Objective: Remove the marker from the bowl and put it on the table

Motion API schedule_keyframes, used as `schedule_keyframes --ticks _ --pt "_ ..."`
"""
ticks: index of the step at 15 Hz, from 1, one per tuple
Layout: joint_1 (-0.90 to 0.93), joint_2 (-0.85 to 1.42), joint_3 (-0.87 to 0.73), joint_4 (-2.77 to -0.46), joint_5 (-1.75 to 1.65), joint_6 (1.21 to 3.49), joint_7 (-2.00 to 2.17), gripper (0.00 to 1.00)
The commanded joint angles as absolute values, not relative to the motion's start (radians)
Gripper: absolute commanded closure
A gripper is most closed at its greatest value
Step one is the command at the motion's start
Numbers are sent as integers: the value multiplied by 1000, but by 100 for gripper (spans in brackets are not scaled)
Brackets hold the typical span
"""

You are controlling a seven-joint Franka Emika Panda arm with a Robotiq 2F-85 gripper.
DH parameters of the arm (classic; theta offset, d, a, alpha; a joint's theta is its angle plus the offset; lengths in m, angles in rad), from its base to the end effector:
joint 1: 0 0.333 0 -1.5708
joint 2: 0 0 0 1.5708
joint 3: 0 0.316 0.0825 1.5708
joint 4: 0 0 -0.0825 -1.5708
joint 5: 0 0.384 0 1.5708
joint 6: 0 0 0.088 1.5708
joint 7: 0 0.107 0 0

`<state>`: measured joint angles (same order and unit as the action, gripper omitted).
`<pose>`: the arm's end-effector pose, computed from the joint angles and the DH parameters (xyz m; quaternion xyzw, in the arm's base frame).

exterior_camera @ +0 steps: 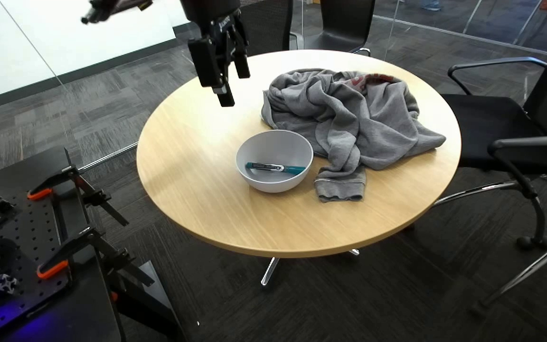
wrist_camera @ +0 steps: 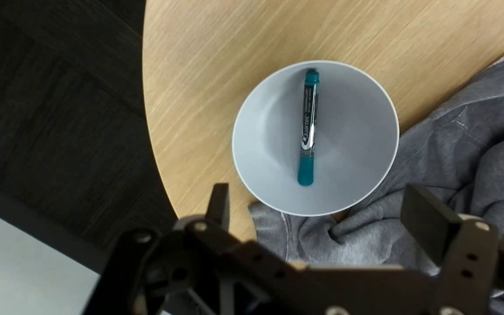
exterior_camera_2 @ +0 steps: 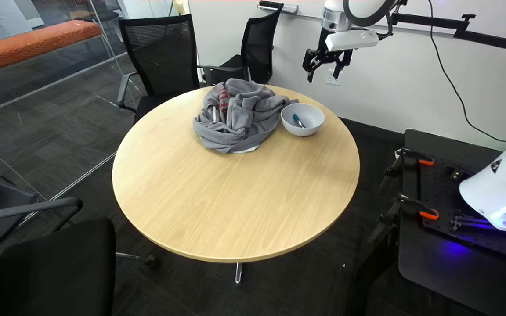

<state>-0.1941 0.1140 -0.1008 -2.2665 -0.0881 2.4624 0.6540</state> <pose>0.5158 -0.1564 0.3173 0.9031 -0.4260 0.0466 0.0269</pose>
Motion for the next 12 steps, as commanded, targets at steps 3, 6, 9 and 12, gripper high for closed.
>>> schedule_keyframes --ticks 3,6,9,12 --pt "-163 114 -132 -2263 -81 2460 649 0" --pt "-155 156 -135 -2235 -69 2446 641 0" --pt "-143 199 -140 -2221 -67 2443 650 0" --pt "-130 244 -146 -2206 -66 2445 654 0"
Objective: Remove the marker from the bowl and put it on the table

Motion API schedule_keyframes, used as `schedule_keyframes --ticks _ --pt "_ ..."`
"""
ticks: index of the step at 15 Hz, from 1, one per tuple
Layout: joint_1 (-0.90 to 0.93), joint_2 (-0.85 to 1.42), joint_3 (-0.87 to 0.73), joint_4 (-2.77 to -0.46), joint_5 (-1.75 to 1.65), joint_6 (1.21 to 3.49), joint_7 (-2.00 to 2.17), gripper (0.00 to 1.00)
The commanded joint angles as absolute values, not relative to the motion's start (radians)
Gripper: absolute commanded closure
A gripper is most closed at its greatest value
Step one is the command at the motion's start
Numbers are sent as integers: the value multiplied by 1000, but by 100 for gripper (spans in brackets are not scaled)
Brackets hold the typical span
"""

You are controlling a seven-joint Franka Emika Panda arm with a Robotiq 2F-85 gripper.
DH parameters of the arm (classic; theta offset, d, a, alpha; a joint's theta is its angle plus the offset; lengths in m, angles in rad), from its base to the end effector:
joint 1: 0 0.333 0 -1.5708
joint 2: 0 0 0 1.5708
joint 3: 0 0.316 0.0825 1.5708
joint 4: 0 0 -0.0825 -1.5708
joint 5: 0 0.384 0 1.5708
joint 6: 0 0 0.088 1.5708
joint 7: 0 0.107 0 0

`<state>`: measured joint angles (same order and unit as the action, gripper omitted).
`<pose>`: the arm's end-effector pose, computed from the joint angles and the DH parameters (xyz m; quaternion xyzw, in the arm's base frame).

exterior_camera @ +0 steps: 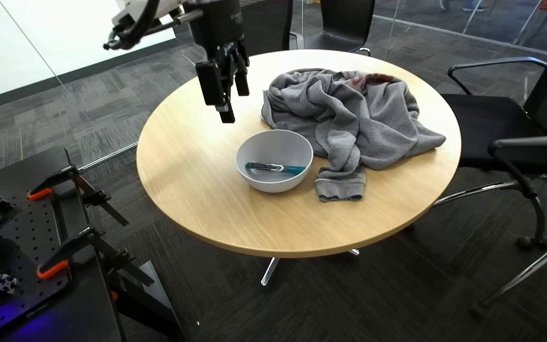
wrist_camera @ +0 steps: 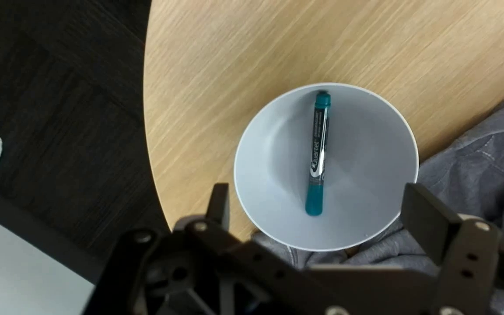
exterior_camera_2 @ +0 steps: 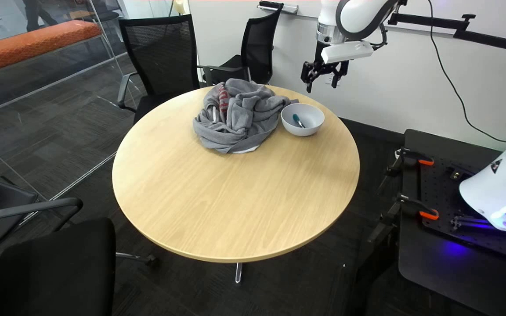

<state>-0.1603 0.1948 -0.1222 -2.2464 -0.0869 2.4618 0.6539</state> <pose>0.5215 -0.1512 0.2822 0.9068 -0.4196 0.0177 0.0368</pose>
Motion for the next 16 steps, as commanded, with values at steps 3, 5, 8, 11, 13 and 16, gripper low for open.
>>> schedule_keyframes --ticks 3,5,8,11,13,16 --pt "-118 286 -157 -2192 -67 2451 656 0" --pt "-116 320 -163 -2176 -62 2460 651 0" --pt "-114 365 -172 -2157 -46 2475 643 0" --pt "-115 407 -179 -2145 -25 2513 633 0" --pt "-115 432 -183 -2138 -16 2549 627 0" --pt "-118 471 -184 -2127 3 2602 606 0"
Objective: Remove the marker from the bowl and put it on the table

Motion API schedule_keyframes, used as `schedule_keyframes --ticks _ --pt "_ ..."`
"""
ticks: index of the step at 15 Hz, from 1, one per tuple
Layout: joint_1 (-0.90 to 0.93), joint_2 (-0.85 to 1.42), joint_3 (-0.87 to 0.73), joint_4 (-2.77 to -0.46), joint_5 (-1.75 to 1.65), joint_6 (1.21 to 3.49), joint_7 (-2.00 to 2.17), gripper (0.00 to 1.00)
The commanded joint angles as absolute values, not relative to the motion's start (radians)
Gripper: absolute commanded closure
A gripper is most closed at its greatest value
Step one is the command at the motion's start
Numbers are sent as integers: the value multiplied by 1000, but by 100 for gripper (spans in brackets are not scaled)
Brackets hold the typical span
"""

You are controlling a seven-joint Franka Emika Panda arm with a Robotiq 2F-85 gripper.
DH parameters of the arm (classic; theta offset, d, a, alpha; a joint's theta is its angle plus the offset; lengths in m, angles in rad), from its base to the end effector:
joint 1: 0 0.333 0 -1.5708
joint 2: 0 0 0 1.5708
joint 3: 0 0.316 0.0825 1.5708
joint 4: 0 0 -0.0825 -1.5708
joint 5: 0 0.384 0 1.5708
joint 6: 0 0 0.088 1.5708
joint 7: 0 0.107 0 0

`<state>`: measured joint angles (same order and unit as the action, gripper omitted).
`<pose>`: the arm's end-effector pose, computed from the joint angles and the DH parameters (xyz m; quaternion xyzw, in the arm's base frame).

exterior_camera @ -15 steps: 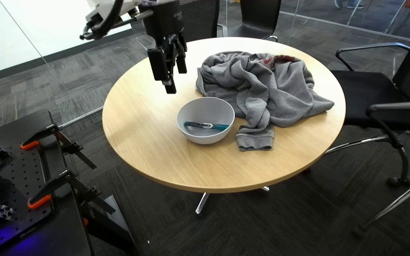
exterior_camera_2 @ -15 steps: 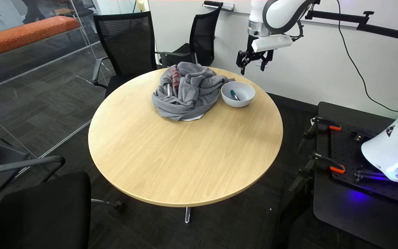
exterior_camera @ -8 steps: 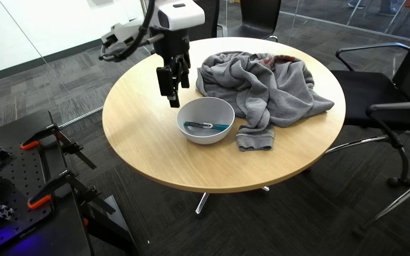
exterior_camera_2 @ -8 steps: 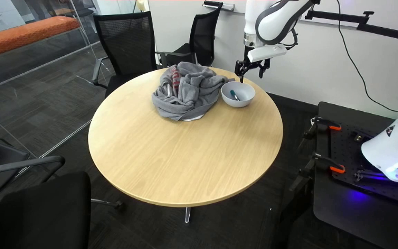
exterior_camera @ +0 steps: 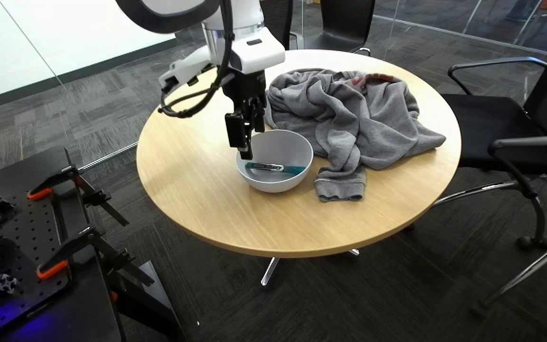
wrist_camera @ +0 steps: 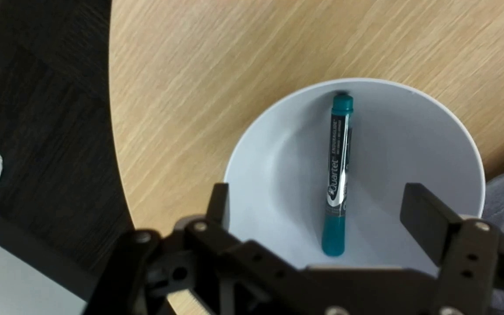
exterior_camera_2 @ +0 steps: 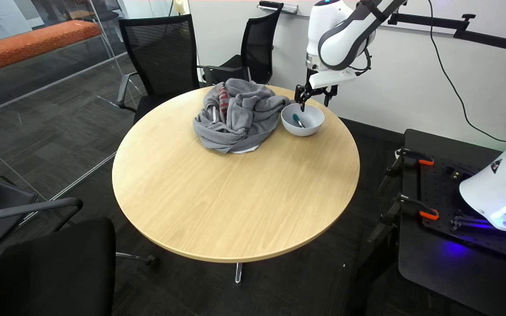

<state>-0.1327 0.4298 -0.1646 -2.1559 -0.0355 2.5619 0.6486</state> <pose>0.5406 -0.1661 0.1973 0.8991 -0.4354 -0.0017 0.0448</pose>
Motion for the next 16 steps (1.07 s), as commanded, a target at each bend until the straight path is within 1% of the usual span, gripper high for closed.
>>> schedule_keyframes --ticks 1,6,16 --pt "-116 485 -187 -2124 7 2623 602 0" --pt "-115 554 -193 -2086 37 2687 564 0" --pt "-108 677 -190 -1972 95 2670 534 0"
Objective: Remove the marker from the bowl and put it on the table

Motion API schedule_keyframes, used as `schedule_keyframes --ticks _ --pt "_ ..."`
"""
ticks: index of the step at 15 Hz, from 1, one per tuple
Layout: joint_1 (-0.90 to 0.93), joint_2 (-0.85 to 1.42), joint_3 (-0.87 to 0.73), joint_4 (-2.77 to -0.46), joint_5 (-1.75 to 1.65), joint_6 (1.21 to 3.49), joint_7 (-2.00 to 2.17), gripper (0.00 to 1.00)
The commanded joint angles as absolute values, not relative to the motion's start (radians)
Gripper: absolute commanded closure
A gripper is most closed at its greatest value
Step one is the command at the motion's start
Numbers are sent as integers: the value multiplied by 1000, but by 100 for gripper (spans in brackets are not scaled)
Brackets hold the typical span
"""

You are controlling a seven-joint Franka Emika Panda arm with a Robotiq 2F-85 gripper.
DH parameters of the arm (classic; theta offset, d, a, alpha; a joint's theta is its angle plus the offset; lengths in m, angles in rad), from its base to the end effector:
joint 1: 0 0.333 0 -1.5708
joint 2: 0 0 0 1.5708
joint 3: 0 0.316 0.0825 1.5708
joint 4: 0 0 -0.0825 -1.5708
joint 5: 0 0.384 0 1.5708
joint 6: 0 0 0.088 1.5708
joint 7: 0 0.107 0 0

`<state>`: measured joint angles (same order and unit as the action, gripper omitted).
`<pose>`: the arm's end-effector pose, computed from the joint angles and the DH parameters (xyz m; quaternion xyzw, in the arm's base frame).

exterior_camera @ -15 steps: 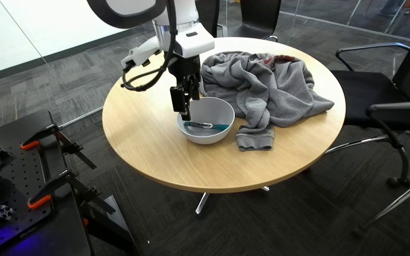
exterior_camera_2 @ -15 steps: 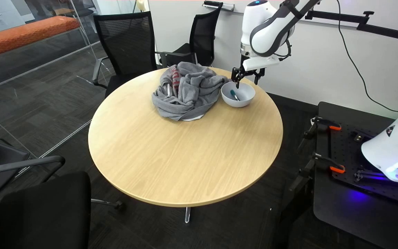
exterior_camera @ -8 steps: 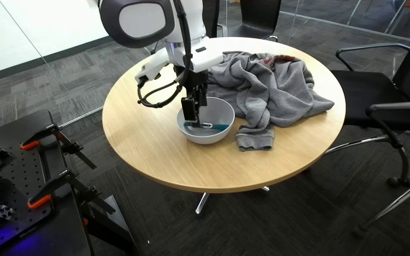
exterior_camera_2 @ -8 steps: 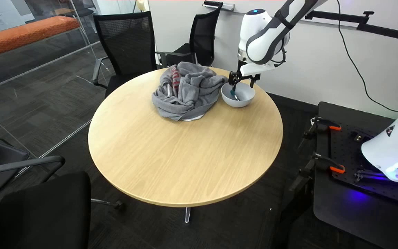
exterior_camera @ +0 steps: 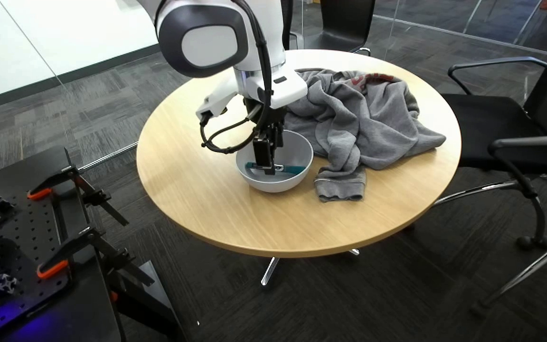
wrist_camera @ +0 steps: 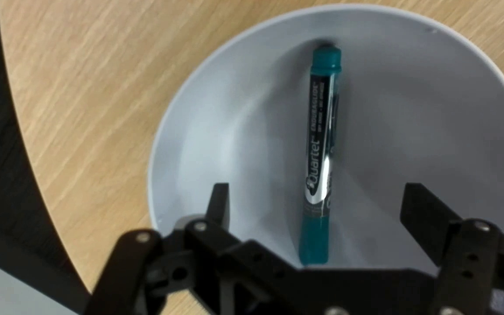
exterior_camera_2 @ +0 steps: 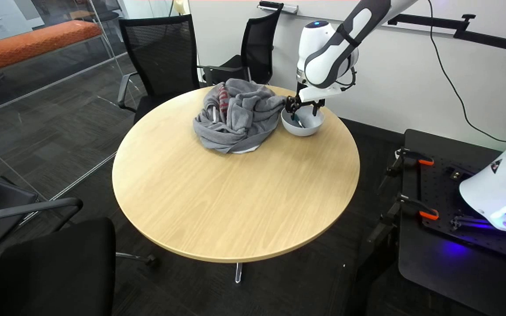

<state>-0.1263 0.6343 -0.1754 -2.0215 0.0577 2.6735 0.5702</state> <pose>0.5701 -0.1795 0.1378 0.9023 -0.4293 0.0195 0.0359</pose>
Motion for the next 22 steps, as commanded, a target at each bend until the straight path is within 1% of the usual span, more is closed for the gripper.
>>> schedule_keyframes --ticks 1,6,7,8,10,12,15,19,20,21,22 --pt "-107 690 -190 -1959 99 2667 534 0" --pt "-103 730 -193 -1917 104 2656 534 0" --pt "-104 736 -194 -1912 105 2654 534 3" --pt "-104 742 -195 -1906 106 2654 534 27" --pt "-103 749 -197 -1900 106 2654 536 29" --pt "-103 754 -199 -1895 107 2653 537 44" --pt "-102 759 -202 -1889 108 2651 539 69" --pt "-97 760 -207 -1884 105 2648 543 97" --pt "-95 759 -209 -1884 104 2647 545 100" --pt "-88 752 -215 -1888 104 2637 557 96" --pt "-91 743 -210 -1895 107 2632 552 95"
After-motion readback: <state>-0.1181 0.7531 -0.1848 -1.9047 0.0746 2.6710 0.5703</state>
